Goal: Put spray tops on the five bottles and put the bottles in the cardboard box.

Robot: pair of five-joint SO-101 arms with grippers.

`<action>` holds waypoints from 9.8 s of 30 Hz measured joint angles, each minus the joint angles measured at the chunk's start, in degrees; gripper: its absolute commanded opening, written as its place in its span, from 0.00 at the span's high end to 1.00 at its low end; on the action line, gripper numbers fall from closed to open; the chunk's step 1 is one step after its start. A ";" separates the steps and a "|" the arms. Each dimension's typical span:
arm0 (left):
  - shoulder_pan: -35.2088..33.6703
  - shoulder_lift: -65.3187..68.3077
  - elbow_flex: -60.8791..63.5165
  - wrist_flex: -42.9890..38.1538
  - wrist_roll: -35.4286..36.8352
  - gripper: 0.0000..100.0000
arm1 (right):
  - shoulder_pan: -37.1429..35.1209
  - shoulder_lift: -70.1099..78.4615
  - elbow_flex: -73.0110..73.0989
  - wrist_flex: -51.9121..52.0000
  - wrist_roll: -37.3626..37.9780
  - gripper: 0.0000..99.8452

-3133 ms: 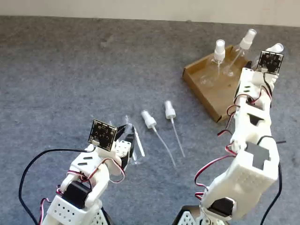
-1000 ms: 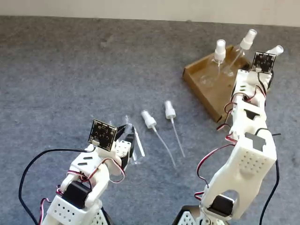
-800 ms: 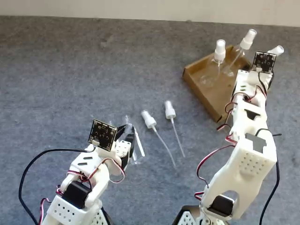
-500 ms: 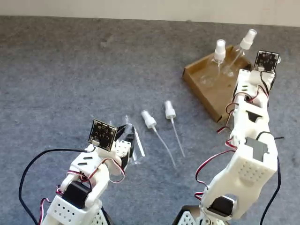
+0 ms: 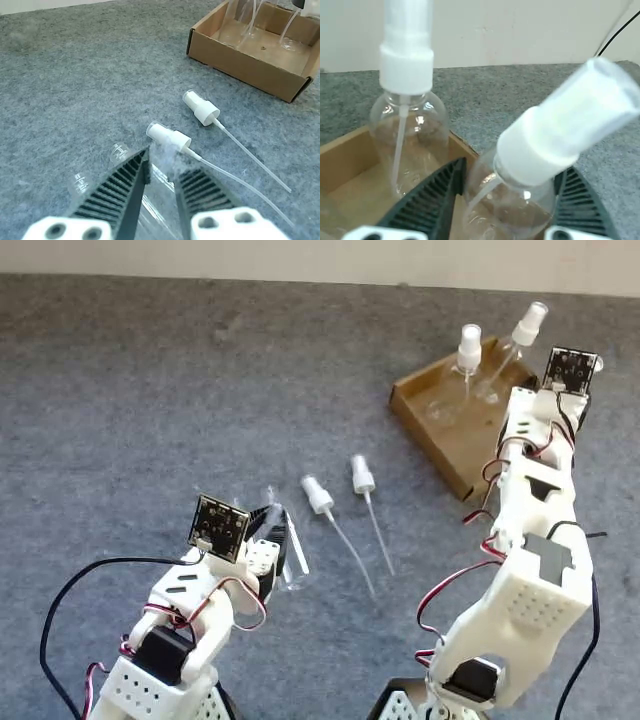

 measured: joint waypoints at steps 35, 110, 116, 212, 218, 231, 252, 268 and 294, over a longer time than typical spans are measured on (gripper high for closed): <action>0.00 0.00 0.00 0.00 -0.09 1.00 | 0.00 -25.23 2.90 30.33 0.00 0.62; -27.52 0.00 0.00 -7.65 -0.09 1.00 | -57.49 -24.00 -7.12 90.46 -3.78 0.80; -27.52 0.00 0.00 -7.65 -0.09 1.00 | -57.76 -18.99 -11.08 90.46 -4.13 0.80; -25.41 0.00 0.00 -7.65 -0.09 1.00 | -42.81 -67.52 -4.84 105.67 -6.51 0.87; -25.32 0.00 0.00 -7.65 -0.09 1.00 | -37.10 -79.03 17.93 87.03 -6.59 0.87; -25.32 0.00 0.00 -7.65 -0.09 1.00 | -35.78 -93.01 53.80 53.98 -6.59 0.87; -10.29 0.00 -3.69 8.70 -6.77 1.00 | -29.10 -93.54 69.63 26.81 -6.59 0.87; -10.11 -0.44 -26.29 31.30 -11.60 1.00 | -29.10 -93.63 71.30 26.73 -6.59 0.87; 1.76 82.29 -75.25 31.47 -4.40 1.00 | -28.13 -93.63 73.14 26.73 -6.59 0.87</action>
